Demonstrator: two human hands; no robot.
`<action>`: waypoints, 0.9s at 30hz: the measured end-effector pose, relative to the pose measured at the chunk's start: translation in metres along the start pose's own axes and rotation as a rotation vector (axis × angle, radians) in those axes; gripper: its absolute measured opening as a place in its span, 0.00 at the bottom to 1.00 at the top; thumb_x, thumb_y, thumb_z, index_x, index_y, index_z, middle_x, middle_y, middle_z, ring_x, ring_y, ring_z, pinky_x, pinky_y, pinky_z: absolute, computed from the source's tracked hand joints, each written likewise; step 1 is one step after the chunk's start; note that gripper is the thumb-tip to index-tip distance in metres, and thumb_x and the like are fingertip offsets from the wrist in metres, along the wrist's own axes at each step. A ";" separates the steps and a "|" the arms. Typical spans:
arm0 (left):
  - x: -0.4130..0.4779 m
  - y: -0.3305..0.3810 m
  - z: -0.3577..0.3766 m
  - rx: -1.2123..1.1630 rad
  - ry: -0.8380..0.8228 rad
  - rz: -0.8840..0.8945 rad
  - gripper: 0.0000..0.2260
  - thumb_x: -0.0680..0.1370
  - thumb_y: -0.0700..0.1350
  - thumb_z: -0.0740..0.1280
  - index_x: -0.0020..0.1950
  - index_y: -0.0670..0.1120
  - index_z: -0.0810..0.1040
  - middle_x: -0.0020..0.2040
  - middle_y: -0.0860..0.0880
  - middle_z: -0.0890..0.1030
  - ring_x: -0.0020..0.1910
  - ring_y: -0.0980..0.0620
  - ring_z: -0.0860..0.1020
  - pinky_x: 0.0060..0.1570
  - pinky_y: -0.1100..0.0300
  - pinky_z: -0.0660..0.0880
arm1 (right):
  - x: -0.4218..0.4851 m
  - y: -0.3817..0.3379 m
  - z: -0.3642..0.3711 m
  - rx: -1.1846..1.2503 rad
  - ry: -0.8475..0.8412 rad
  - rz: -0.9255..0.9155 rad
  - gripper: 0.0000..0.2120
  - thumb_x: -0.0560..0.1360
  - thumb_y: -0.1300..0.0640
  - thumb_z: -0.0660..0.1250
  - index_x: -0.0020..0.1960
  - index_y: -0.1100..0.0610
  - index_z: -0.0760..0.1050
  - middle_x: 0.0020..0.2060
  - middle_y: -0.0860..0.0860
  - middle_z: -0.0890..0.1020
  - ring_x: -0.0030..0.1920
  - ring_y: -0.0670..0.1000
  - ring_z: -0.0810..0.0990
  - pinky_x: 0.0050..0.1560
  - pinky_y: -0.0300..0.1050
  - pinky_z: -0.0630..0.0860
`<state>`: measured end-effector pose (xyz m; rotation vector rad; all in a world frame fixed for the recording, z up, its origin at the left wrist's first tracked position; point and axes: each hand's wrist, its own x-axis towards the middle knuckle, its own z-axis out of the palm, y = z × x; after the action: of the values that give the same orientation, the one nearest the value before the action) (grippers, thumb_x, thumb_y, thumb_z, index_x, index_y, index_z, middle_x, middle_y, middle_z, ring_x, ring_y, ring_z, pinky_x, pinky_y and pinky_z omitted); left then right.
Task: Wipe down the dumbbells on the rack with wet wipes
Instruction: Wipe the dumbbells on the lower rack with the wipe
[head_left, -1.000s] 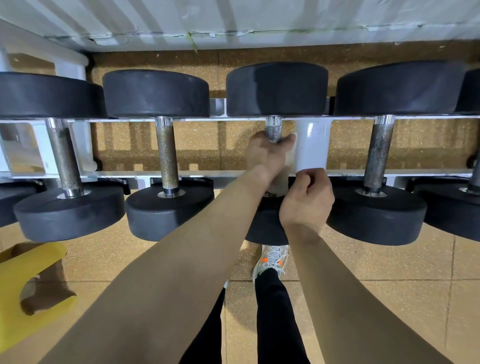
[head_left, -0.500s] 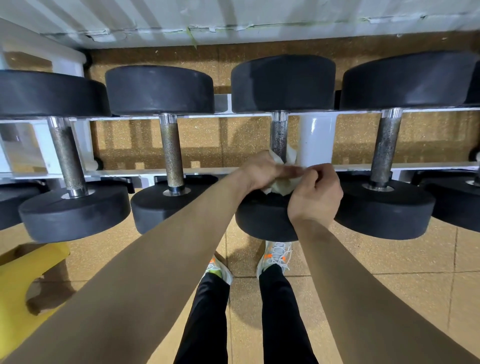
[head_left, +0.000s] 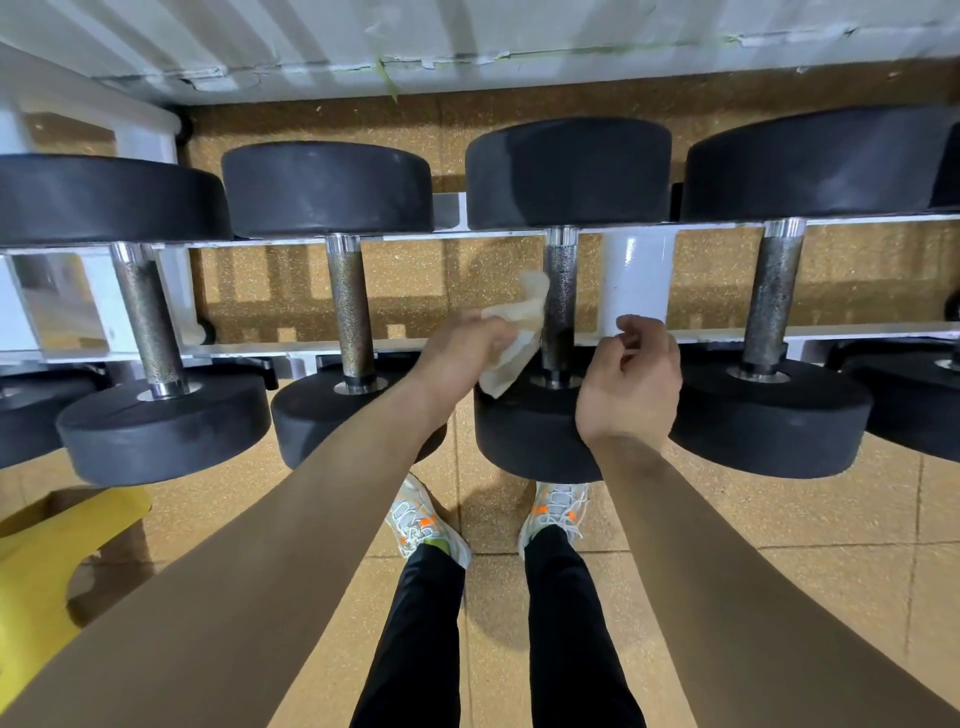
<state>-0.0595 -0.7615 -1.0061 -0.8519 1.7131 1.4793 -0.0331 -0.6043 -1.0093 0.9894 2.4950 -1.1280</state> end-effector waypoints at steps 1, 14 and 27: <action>-0.005 0.003 -0.003 -0.052 0.005 -0.006 0.17 0.69 0.53 0.70 0.53 0.46 0.80 0.52 0.45 0.82 0.54 0.42 0.80 0.56 0.49 0.75 | 0.001 0.000 0.000 -0.038 -0.024 -0.007 0.16 0.80 0.57 0.58 0.66 0.52 0.74 0.62 0.51 0.76 0.51 0.50 0.73 0.48 0.44 0.66; -0.023 -0.001 -0.019 -0.368 -0.348 0.011 0.29 0.75 0.64 0.65 0.64 0.41 0.79 0.53 0.43 0.83 0.56 0.45 0.82 0.60 0.54 0.79 | 0.011 -0.036 -0.046 0.467 -0.663 0.061 0.12 0.78 0.57 0.70 0.36 0.53 0.75 0.37 0.54 0.79 0.38 0.50 0.79 0.44 0.44 0.77; -0.006 0.021 -0.012 -0.007 -0.139 0.017 0.21 0.66 0.60 0.73 0.53 0.50 0.84 0.55 0.47 0.84 0.55 0.43 0.82 0.57 0.49 0.77 | 0.049 -0.048 -0.047 0.358 -0.703 0.121 0.05 0.79 0.60 0.70 0.44 0.54 0.79 0.40 0.50 0.83 0.42 0.49 0.85 0.40 0.43 0.82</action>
<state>-0.0754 -0.7706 -0.9886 -0.7217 1.6168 1.5209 -0.0984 -0.5686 -0.9718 0.6435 1.6958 -1.5763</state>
